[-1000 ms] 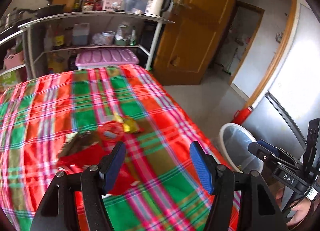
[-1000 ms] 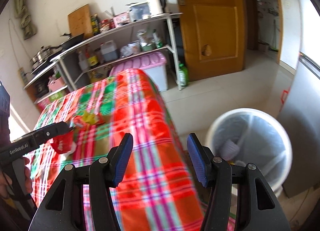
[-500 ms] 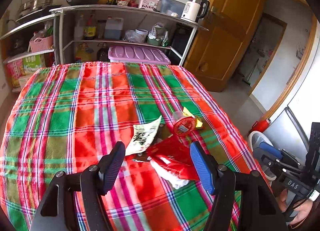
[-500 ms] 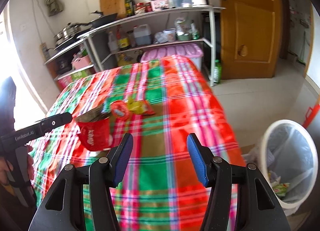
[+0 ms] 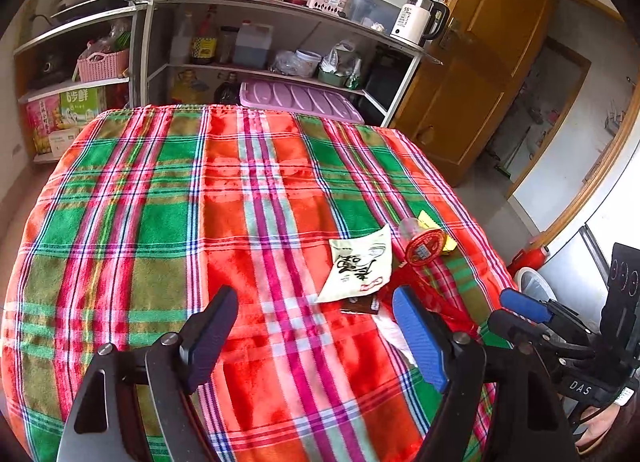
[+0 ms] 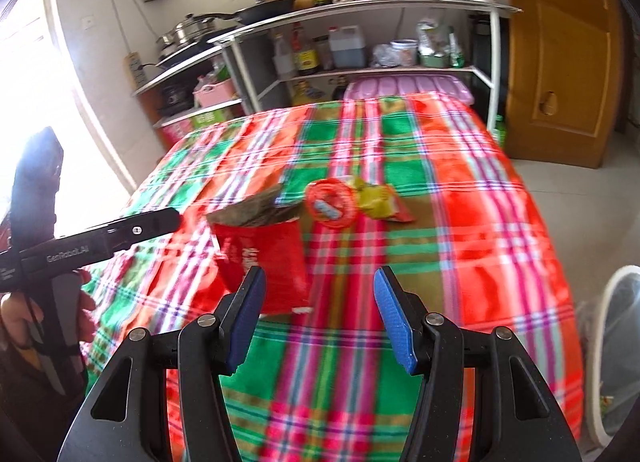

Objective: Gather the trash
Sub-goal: 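Move both tools back over the table toward the red packet, then close the right tool on the red packet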

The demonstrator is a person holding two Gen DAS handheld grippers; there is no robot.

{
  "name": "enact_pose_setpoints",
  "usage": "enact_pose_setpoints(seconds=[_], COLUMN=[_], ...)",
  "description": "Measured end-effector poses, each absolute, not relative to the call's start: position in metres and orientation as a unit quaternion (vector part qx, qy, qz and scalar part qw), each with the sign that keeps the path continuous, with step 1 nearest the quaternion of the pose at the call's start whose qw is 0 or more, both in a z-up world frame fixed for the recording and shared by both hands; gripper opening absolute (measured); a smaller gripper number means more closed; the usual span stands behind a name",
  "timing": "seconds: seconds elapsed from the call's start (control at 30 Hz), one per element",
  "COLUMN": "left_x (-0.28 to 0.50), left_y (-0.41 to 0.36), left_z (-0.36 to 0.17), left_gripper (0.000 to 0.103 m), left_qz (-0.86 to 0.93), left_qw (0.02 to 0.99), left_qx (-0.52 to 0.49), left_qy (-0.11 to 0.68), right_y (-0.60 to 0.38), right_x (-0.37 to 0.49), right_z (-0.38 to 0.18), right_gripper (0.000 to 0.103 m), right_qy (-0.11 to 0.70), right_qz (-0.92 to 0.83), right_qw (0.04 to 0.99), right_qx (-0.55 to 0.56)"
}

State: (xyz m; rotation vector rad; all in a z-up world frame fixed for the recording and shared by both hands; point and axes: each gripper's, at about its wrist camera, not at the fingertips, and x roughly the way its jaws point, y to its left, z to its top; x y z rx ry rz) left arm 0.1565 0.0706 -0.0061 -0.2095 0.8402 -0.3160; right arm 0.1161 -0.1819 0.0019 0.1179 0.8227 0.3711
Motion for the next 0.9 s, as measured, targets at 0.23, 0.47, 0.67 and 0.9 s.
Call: enact_pose_setpoints(seconds=[0.23, 0.47, 0.67, 0.9], left_x=[0.158, 0.163, 0.169, 0.167], left_y=[0.081, 0.086, 0.085, 0.092], left_z=[-0.008, -0.013, -0.014, -0.015], left_gripper=[0.082, 0.082, 0.082, 0.082], left_qz=[-0.151, -0.146, -0.153, -0.144], left_qw=[0.895, 0.893, 0.891, 0.892], left_qx=[-0.111, -0.109, -0.106, -0.11], left_qy=[0.405, 0.412, 0.415, 0.414], right_y=[-0.155, -0.138, -0.134, -0.124], right_x=[0.132, 0.144, 0.142, 0.132], right_z=[-0.007, -0.017, -0.018, -0.012], right_gripper=[0.057, 0.057, 0.057, 0.057], right_qy=[0.412, 0.43, 0.427, 0.418], right_qz=[0.215, 0.235, 0.221, 0.268], right_qw=[0.884, 0.87, 0.875, 0.867], right_qx=[0.057, 0.057, 0.049, 0.04])
